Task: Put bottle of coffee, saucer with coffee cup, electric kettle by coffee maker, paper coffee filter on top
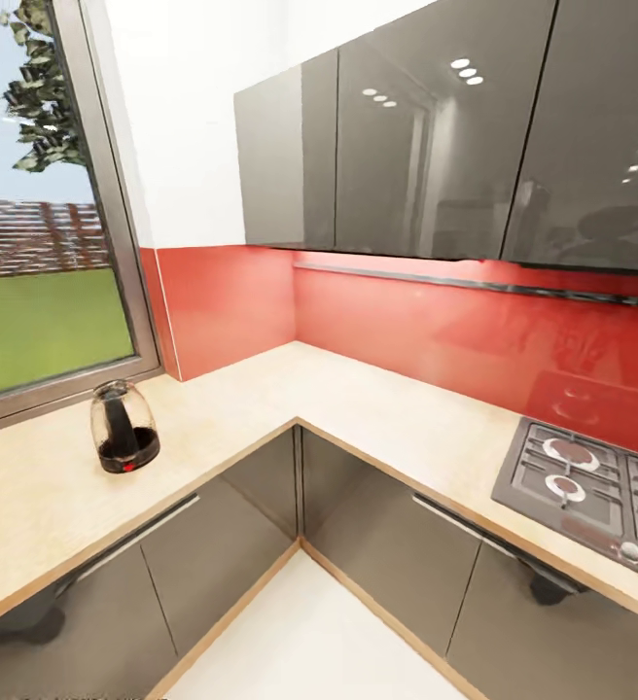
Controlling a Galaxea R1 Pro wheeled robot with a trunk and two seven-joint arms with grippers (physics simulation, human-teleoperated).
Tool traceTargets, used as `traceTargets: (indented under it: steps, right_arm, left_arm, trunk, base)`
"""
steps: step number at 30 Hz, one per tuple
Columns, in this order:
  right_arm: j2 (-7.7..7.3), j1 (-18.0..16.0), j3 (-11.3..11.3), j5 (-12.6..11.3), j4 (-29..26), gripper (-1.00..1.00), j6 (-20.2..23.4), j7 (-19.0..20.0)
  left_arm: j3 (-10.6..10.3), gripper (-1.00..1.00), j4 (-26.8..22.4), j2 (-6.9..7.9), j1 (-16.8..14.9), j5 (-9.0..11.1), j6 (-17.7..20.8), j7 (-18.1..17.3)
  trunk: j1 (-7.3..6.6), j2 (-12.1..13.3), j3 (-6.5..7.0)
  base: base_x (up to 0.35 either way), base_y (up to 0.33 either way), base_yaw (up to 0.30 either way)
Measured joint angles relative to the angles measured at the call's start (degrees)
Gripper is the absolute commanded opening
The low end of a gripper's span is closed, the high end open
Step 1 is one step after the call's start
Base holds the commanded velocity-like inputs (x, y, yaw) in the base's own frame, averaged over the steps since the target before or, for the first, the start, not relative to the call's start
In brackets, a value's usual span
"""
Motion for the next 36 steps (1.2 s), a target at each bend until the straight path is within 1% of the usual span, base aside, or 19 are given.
traceTargets:
  steps: [7, 10, 27, 32, 34, 36]
  right_arm:
    - [0.0, 0.0, 0.0, 0.0, 0.02, 1.0, 0.0, 0.0]
    - [0.0, 0.0, 0.0, 0.04, 0.02, 1.0, 0.01, 0.0]
    - [0.06, 0.0, 0.14, 0.09, 0.02, 1.0, -0.07, 0.02]
    - [0.83, 0.0, 0.4, 0.24, -0.3, 1.0, 0.0, -0.21]
    - [1.03, 0.0, 1.31, 1.03, -1.1, 1.0, 0.01, -0.24]
    - [1.13, 0.0, 2.36, 2.35, -2.68, 1.0, 0.0, -0.28]
  left_arm:
    - [0.02, 1.0, 0.0, 0.0, -0.01, 0.33, 0.0, 0.0]
    - [0.06, 1.0, 0.0, 0.0, -0.01, 0.4, 0.0, 0.01]
    - [0.1, 1.0, -0.01, 0.0, 0.0, 0.43, 0.0, 0.02]
    - [0.2, 1.0, 0.08, 0.42, 0.02, 0.4, 0.0, 0.02]
    - [0.22, 1.0, 0.13, 0.54, 0.1, 0.4, 0.0, 0.02]
    - [0.24, 1.0, 0.16, 0.59, 0.19, 0.37, 0.0, 0.03]
  trunk:
    - [0.02, 0.01, 0.15]
    - [0.02, 0.0, 0.21]
    - [0.01, 0.0, 0.24]
    - [0.01, 0.0, 0.24]
    - [0.01, 0.0, 0.24]
    - [0.01, 0.0, 0.24]
  base:
    - [0.013, -0.267, 0.278]
    - [-0.029, -0.15, 0.278]
    - [-0.002, -0.01, 0.278]
    - [0.0, 0.0, 0.281]
    - [0.0, 0.0, 0.281]
    - [0.0, 0.0, 0.281]
